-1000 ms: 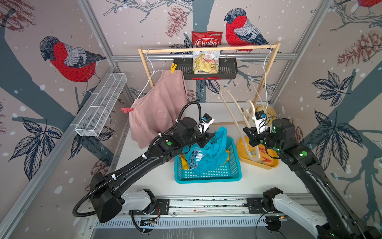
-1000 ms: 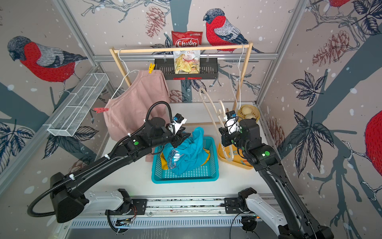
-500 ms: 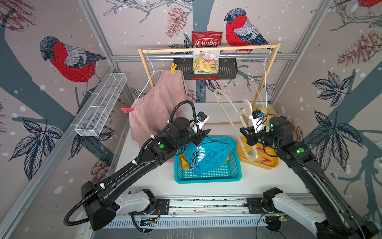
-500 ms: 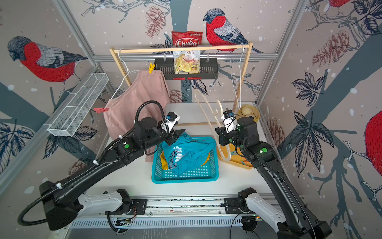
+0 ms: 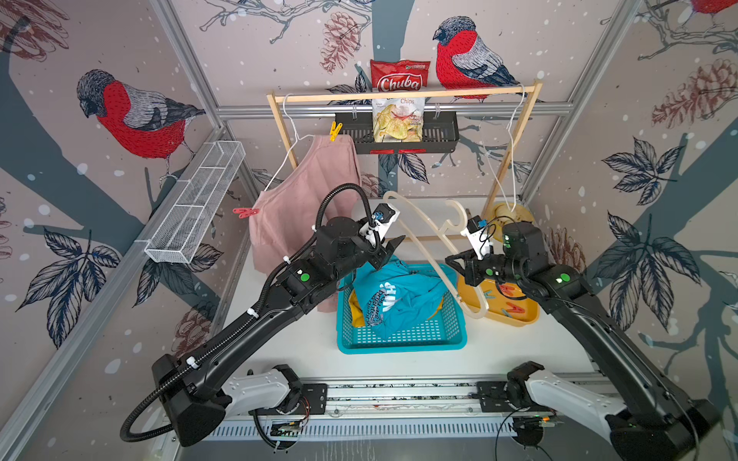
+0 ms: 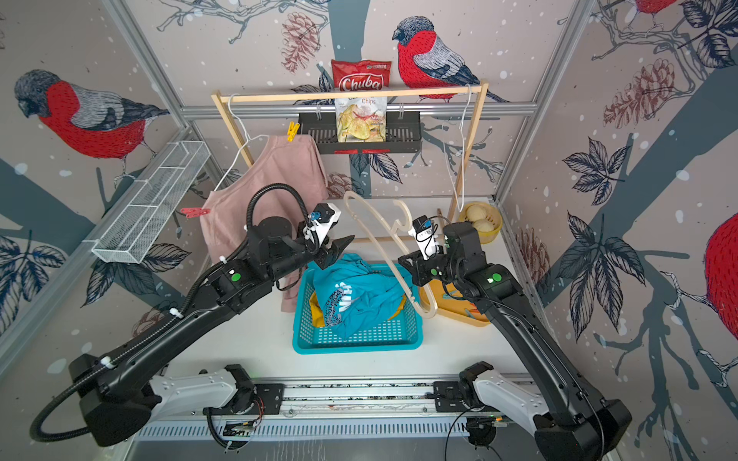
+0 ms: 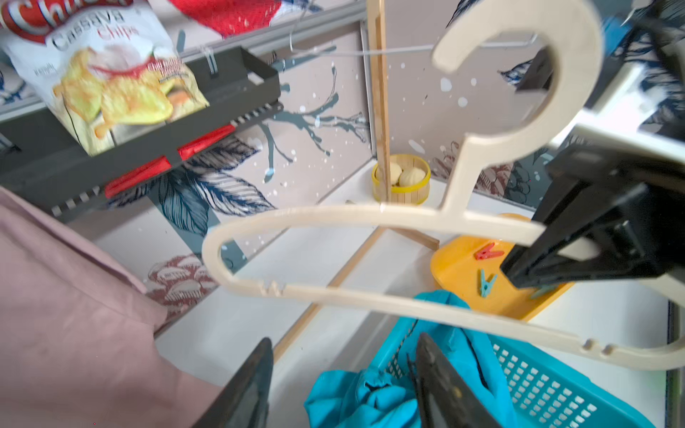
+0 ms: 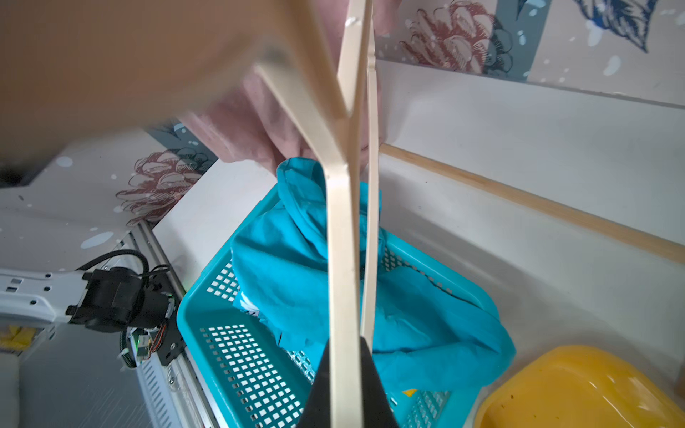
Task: Remove the clothespins securing t-shirts to the hanger
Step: Place the hanger on the clothes rail.
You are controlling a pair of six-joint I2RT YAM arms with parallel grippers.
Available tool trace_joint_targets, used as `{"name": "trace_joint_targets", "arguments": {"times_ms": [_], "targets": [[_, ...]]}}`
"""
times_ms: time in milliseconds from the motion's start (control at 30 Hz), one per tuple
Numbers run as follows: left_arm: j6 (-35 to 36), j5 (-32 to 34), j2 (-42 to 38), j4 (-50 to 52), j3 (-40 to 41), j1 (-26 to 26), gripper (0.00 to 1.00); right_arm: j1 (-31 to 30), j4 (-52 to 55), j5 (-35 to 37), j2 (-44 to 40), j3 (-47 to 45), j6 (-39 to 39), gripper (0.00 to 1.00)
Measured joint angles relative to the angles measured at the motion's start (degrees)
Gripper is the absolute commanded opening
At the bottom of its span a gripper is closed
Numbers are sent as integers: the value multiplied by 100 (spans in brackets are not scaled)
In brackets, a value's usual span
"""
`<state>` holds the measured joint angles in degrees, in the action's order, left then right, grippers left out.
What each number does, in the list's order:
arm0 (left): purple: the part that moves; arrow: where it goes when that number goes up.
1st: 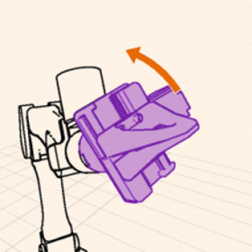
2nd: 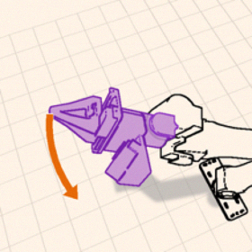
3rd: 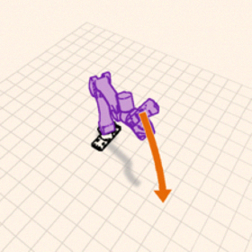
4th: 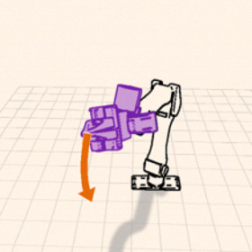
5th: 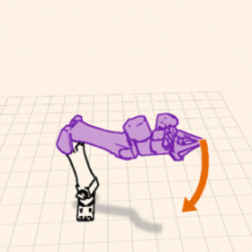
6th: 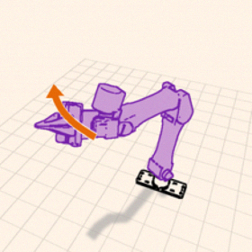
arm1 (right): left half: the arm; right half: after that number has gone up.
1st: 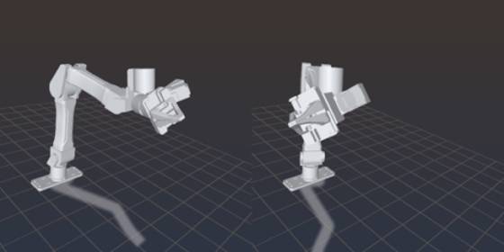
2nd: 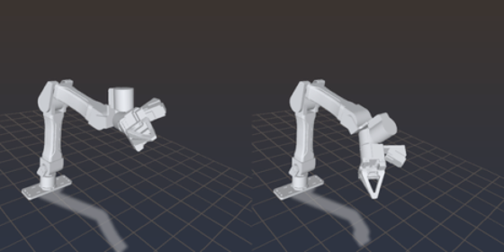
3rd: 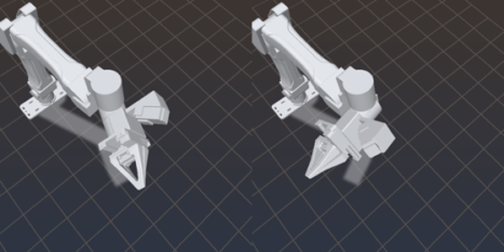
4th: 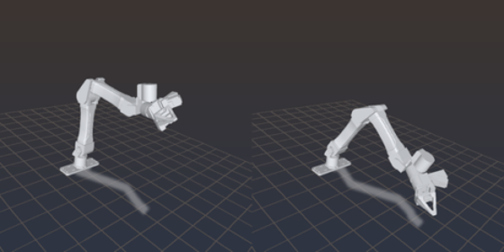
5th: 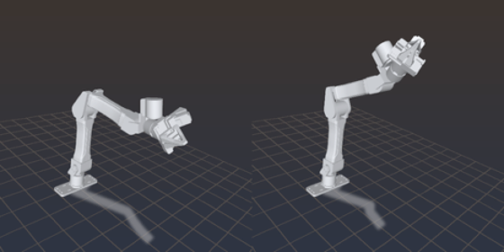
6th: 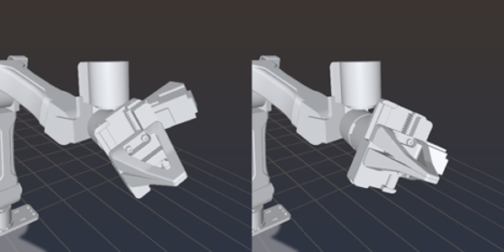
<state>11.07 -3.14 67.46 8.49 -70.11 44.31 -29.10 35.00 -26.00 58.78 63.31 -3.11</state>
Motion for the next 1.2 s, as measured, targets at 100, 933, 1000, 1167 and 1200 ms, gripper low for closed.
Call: {"name": "trace_joint_targets", "arguments": {"times_ms": [100, 933, 1000, 1167, 1200], "targets": [[131, -356, 52, -330, -2, 17, 63, -380, -48, 24, 42, 0, -7, 2], [286, -1204, 649, -682, -236, 273, 0, -1392, -767, 518, -39, -2, -450, 28], [127, -1128, 645, -625, -236, 264, 0, -1394, -929, 678, -122, -33, -439, 47], [70, -1036, 426, -634, -229, 144, 0, -1397, -1001, 1069, -391, -31, -422, 73], [52, -1032, 352, -640, -216, 50, 0, -1388, -1027, 1255, -538, -31, -424, 75]]}}
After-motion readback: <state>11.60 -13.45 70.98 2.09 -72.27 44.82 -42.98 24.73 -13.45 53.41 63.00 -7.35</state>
